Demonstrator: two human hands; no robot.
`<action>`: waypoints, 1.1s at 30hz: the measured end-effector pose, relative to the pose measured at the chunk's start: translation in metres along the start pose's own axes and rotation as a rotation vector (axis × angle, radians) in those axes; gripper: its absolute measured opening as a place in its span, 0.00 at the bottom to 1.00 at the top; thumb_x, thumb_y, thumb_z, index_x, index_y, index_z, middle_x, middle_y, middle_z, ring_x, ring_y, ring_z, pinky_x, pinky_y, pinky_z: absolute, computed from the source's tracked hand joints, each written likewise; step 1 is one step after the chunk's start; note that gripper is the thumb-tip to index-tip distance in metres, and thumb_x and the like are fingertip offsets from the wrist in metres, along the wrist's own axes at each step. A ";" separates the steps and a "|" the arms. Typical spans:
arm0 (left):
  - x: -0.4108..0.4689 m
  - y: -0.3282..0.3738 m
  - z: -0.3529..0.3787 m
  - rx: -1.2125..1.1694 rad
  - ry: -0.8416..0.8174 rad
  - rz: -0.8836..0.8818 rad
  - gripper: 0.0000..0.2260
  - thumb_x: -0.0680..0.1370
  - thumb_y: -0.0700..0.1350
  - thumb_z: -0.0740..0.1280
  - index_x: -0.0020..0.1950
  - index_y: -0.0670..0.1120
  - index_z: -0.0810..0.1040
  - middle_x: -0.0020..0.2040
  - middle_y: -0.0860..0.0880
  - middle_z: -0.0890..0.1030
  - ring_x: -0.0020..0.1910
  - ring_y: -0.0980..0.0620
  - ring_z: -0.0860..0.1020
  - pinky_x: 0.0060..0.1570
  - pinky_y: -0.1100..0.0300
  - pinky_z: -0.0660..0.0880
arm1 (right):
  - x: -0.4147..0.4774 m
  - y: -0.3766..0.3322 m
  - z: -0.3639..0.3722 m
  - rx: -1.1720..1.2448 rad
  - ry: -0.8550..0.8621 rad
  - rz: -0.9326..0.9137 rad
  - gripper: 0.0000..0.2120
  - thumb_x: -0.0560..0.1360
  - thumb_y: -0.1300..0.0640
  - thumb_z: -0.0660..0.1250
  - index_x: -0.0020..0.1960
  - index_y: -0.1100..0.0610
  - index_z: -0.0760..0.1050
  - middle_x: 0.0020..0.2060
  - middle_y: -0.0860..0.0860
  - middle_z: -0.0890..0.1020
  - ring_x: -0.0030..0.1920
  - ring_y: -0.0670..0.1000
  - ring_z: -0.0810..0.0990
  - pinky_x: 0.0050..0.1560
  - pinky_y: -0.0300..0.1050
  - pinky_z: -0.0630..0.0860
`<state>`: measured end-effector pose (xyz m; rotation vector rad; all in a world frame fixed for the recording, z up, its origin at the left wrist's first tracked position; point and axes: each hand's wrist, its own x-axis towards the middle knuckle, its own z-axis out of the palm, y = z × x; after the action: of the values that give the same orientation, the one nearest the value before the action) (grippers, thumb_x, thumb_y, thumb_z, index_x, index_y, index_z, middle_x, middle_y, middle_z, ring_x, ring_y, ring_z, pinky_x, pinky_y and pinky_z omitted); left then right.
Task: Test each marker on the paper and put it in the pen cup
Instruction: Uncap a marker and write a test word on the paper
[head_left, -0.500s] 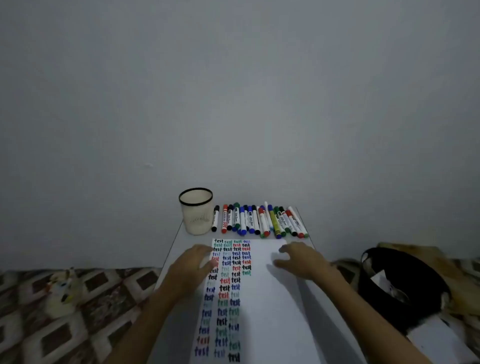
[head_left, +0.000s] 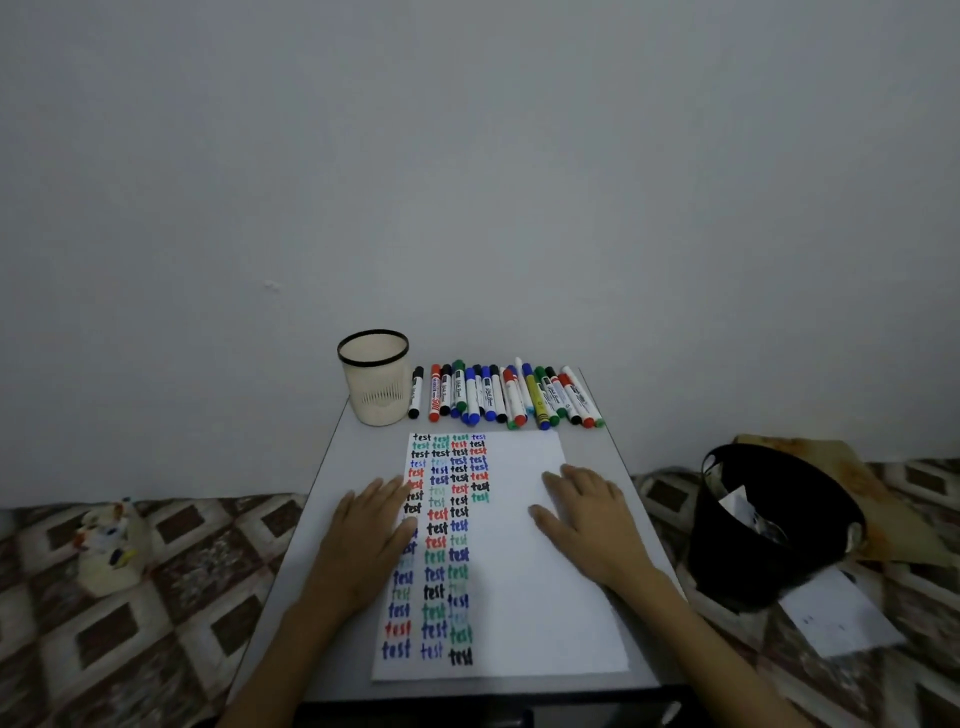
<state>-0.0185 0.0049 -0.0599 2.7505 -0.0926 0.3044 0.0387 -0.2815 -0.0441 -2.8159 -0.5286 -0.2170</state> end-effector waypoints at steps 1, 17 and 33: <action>-0.001 0.001 0.000 -0.009 0.005 -0.002 0.34 0.73 0.65 0.39 0.75 0.51 0.55 0.75 0.52 0.59 0.75 0.54 0.53 0.73 0.55 0.44 | 0.004 0.002 -0.002 0.049 0.061 0.006 0.29 0.78 0.38 0.50 0.74 0.51 0.62 0.72 0.51 0.67 0.70 0.51 0.65 0.70 0.49 0.59; 0.000 0.001 -0.001 -0.045 0.044 -0.006 0.36 0.73 0.68 0.42 0.74 0.49 0.59 0.74 0.51 0.62 0.74 0.54 0.55 0.73 0.53 0.47 | 0.084 0.044 0.001 0.113 0.279 0.300 0.15 0.80 0.58 0.57 0.64 0.62 0.72 0.60 0.58 0.77 0.58 0.56 0.75 0.64 0.54 0.70; -0.002 0.004 -0.004 -0.050 0.050 -0.003 0.36 0.73 0.67 0.43 0.74 0.48 0.60 0.74 0.51 0.62 0.74 0.53 0.56 0.72 0.55 0.46 | 0.061 0.042 -0.018 0.580 0.692 0.551 0.10 0.74 0.64 0.69 0.54 0.66 0.81 0.49 0.59 0.83 0.47 0.56 0.81 0.48 0.40 0.72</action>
<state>-0.0212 0.0030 -0.0557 2.6918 -0.0813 0.3644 0.1083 -0.3039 -0.0244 -2.0262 0.2983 -0.7357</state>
